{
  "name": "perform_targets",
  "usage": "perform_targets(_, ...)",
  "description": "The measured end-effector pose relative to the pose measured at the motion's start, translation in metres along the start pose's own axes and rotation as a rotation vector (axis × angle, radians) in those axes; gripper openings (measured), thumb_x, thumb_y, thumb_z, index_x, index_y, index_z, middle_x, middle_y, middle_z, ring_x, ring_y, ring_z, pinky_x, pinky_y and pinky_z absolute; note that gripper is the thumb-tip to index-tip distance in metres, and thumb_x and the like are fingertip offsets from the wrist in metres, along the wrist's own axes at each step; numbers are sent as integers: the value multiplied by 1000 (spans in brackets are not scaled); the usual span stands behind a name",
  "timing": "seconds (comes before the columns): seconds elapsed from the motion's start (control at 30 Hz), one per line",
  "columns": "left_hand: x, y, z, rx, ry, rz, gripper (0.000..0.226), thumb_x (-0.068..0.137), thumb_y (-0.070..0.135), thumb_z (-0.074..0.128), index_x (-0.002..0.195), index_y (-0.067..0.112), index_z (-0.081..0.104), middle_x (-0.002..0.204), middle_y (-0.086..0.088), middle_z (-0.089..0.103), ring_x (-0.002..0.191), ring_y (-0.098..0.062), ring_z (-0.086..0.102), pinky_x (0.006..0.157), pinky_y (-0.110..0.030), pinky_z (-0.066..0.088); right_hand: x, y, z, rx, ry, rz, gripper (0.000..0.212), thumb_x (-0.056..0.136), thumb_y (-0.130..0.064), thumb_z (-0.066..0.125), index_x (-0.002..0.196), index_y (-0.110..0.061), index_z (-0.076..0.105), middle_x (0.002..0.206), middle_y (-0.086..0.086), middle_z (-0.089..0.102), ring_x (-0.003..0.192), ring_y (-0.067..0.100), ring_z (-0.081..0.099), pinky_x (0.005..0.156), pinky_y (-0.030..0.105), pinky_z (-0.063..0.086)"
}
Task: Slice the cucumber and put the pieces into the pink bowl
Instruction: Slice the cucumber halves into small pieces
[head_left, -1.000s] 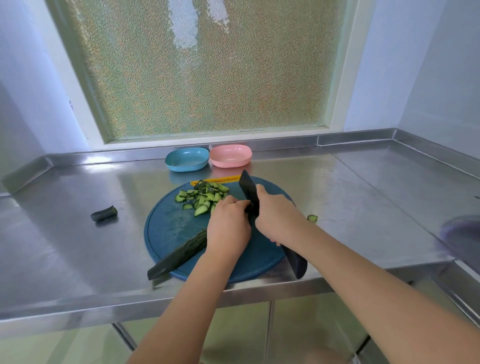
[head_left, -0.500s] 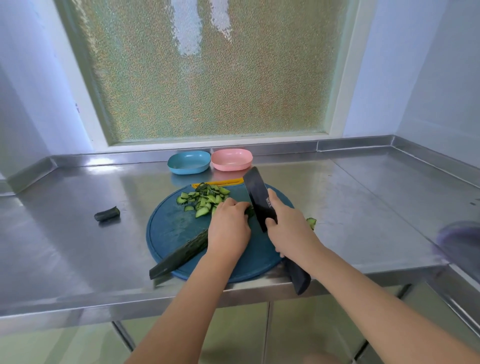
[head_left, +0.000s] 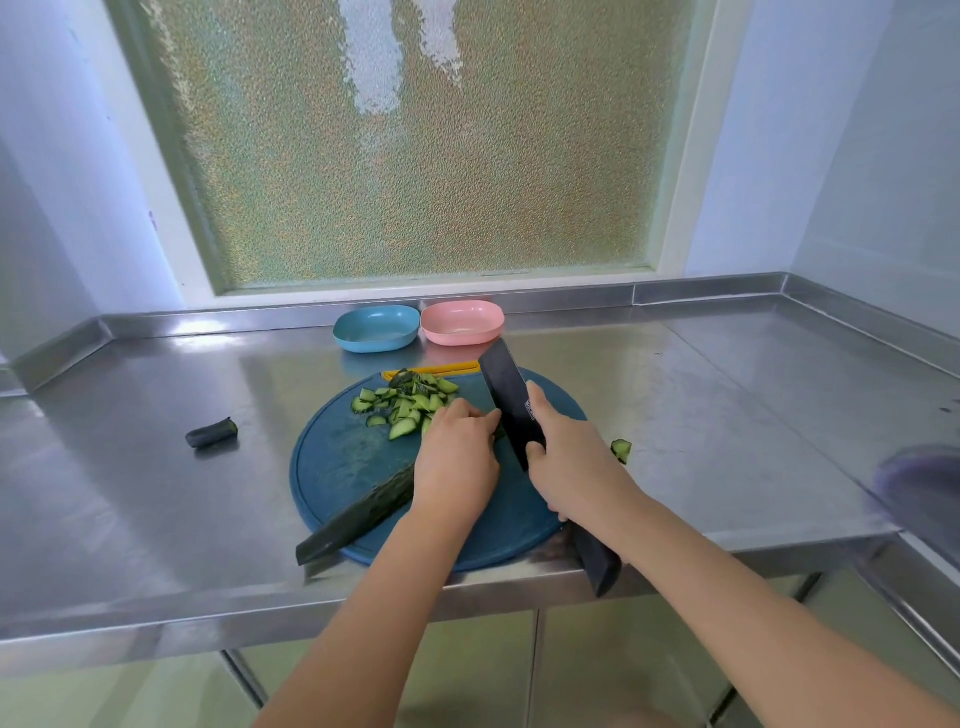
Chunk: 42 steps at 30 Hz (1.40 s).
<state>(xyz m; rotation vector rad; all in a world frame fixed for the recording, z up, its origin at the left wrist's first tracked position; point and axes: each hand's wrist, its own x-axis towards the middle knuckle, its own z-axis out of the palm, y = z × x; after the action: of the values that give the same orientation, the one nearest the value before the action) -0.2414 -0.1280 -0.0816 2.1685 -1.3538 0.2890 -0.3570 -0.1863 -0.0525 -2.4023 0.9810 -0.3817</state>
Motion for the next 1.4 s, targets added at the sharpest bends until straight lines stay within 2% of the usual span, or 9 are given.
perform_targets(0.17,0,-1,1,-19,36,29,30,84,-2,52,108,5,69,95,-15,62,92,-35,54,74,-35,41,5,-9,-8,-34,-100,21,69,98,-9,36,153,-31,1,99,12,62,50,15,54,55,30,57)
perform_targets(0.3,1,-1,1,-15,13,22,34,90,5,47,119,12,64,104,-11,61,99,-28,51,79,-29,37,16,-23,-21,-97,-240,62,77,90,1,33,154,-26,0,69,12,60,37,13,50,39,20,46)
perform_targets(0.37,1,-1,1,-44,37,-1,32,90,5,48,115,11,67,101,-11,61,98,-27,51,78,-29,37,20,-29,-20,-103,-231,55,78,89,2,33,154,-24,0,74,14,61,37,14,50,36,20,45)
perform_targets(0.47,0,1,1,-69,52,-26,26,86,2,50,104,5,69,97,-13,62,94,-29,53,79,-33,40,14,-19,-8,9,-147,80,77,91,-2,36,154,-25,-2,113,20,60,44,16,56,43,25,53)
perform_targets(0.6,0,2,1,-78,53,-48,27,86,2,49,104,7,69,97,-13,61,94,-28,52,77,-31,38,6,1,3,169,-29,63,69,98,-12,37,153,-31,0,136,4,51,45,12,56,40,19,46)
perform_targets(0.83,-1,3,-2,-85,49,-68,32,89,4,49,117,10,65,106,-12,61,101,-27,52,83,-30,39,1,4,8,175,35,21,67,99,-14,37,153,-31,2,134,-1,54,51,11,56,41,18,48)
perform_targets(1.2,-2,4,-2,-79,81,-42,26,86,0,51,104,3,69,98,-16,62,94,-31,54,78,-33,40,0,6,10,193,63,-3,68,99,-12,38,154,-31,4,143,-6,46,55,7,53,40,14,45)
perform_targets(1.33,-1,3,0,-48,83,-6,20,80,-5,55,92,-1,71,87,-18,64,83,-34,57,71,-36,43,0,4,10,139,58,-4,68,99,-12,38,154,-29,2,136,-3,53,59,6,49,61,25,53)
perform_targets(1.4,0,1,2,-30,78,2,17,71,-10,61,81,-1,71,76,-16,64,71,-34,58,61,-37,45,0,3,10,110,47,5,68,99,-13,38,154,-30,2,113,3,62,61,10,51,70,33,56)
